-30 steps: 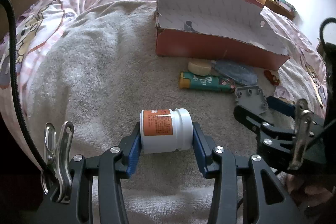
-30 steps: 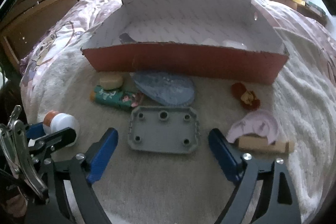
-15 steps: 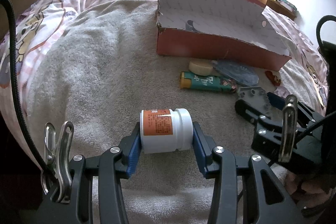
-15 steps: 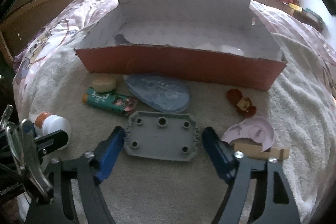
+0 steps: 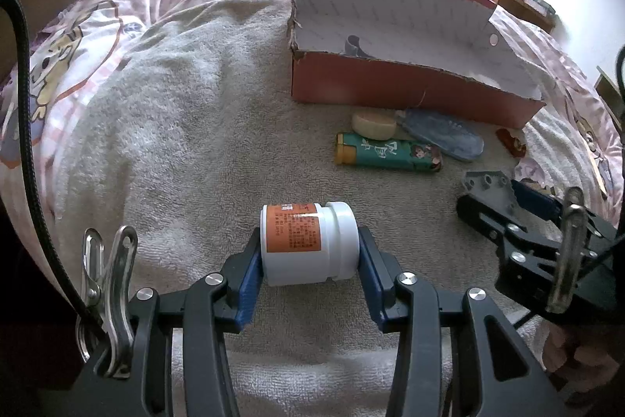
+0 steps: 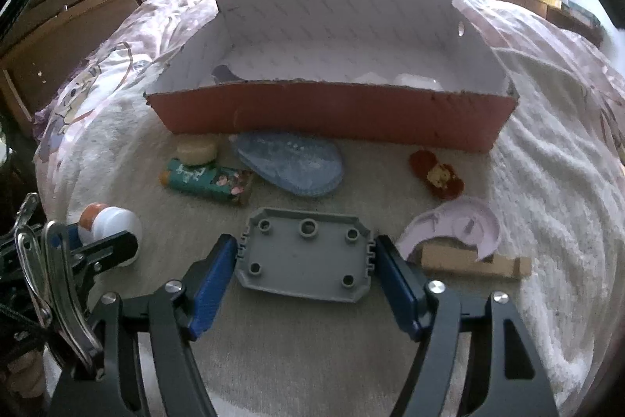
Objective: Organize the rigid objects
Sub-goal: 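Grasp the grey holed plastic plate with the right tool while the left tool holds the bottle, then carry the bottle and grey plate together over the open box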
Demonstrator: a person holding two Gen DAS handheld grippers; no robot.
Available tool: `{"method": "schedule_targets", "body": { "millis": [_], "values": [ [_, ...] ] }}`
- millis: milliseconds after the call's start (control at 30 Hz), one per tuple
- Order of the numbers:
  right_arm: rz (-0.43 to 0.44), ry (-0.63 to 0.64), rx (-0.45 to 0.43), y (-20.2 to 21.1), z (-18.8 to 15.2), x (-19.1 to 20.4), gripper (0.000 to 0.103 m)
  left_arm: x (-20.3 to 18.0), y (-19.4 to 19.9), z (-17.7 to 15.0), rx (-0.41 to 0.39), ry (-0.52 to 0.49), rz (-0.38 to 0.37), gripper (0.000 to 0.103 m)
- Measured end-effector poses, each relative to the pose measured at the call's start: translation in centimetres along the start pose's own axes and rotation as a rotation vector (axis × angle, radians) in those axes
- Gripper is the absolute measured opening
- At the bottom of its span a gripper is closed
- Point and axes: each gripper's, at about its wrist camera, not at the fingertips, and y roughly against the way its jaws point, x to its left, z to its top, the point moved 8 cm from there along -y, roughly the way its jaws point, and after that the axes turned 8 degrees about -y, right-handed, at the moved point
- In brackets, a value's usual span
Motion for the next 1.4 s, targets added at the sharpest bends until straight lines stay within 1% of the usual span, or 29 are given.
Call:
{"method": "schedule_targets", "body": {
  "millis": [233, 467, 733, 900, 1100, 1400],
  "values": [
    [0.037, -0.026, 0.019, 0.9, -1.0, -0.4, 0.075, -0.1, 0.0, 0.1, 0.005, -0.007, 0.013, 0.045],
    [0.067, -0.048, 0.015, 1.9, -1.4, -0.5, 0.075, -0.1, 0.3, 0.3, 0.0, -0.013, 0.025, 0.045],
    [0.087, -0.073, 0.002, 2.9, -1.4, -0.9, 0.075, 0.2, 1.7, 1.2, -0.042, -0.018, 0.041, 0.045],
    [0.102, -0.069, -0.024, 3.8, -1.2, -0.9, 0.075, 0.2, 2.4, 1.8, -0.067, -0.025, 0.051, 0.045],
    [0.118, -0.085, -0.052, 5.0, -0.6, -1.2, 0.075, -0.3, 3.0, 2.3, -0.083, -0.031, 0.041, 0.045],
    [0.133, -0.092, -0.077, 6.0, 0.7, -1.5, 0.075, -2.0, 3.4, 4.2, -0.107, -0.061, -0.004, 0.045]
  ]
}}
